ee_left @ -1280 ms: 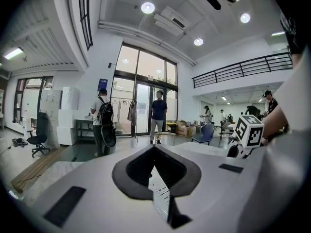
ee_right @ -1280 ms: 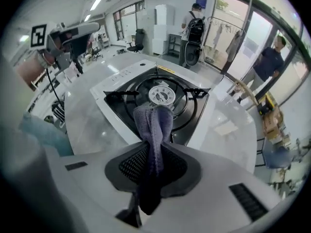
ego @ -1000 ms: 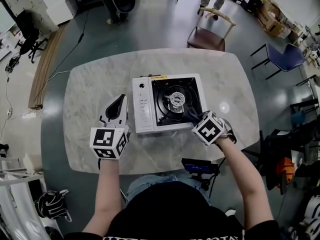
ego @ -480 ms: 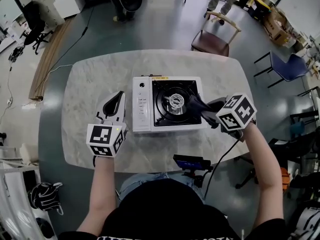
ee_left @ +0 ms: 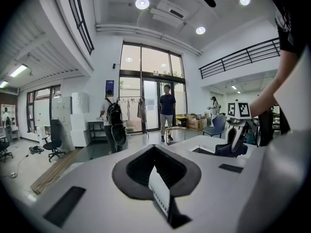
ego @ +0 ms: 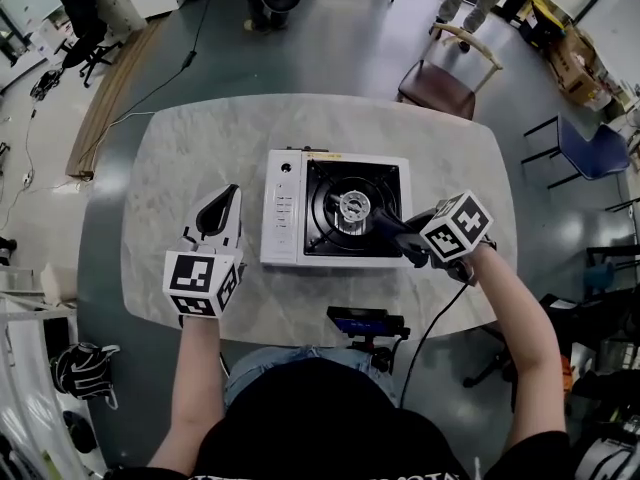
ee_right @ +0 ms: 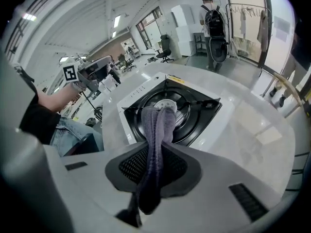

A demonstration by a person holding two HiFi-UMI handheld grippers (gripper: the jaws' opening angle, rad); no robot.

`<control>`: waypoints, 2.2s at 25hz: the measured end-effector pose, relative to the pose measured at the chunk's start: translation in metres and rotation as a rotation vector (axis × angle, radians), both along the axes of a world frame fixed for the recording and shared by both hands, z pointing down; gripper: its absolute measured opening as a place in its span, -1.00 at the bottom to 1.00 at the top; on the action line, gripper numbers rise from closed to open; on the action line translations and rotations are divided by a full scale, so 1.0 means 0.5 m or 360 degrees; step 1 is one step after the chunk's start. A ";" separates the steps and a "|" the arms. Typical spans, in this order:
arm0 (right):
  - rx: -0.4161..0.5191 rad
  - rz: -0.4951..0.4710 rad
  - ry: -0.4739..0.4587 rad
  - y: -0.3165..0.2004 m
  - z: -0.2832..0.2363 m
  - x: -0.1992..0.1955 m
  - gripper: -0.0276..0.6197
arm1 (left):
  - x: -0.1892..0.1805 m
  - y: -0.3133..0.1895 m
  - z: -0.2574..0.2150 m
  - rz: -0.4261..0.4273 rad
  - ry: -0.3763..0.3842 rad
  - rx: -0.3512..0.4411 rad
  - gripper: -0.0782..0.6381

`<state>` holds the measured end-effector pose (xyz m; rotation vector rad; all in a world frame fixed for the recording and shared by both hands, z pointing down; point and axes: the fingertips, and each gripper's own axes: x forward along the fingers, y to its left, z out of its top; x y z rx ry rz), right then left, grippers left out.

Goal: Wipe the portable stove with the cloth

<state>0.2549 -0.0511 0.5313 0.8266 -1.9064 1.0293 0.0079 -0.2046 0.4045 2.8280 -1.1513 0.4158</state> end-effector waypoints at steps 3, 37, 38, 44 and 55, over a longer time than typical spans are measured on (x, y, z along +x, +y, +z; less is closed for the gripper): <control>-0.0039 0.0058 -0.0059 -0.008 0.024 0.010 -0.70 | 0.001 -0.001 0.000 -0.0003 -0.0028 0.0004 -0.75; 0.0047 -0.1100 0.0469 -0.110 0.066 0.089 -0.70 | 0.003 0.002 0.072 -0.0105 -0.0164 -0.0140 -0.75; 0.0071 -0.1174 0.0517 -0.121 0.066 0.094 -0.70 | -0.001 0.004 0.073 -0.0114 -0.0168 -0.0144 -0.75; 0.0222 -0.1704 0.0773 -0.159 0.069 0.113 -0.70 | -0.023 0.005 0.073 -0.0168 -0.0183 -0.0140 -0.75; 0.0402 -0.1927 0.0833 -0.168 0.047 0.114 -0.69 | -0.038 0.008 0.056 -0.0190 -0.0162 -0.0107 -0.75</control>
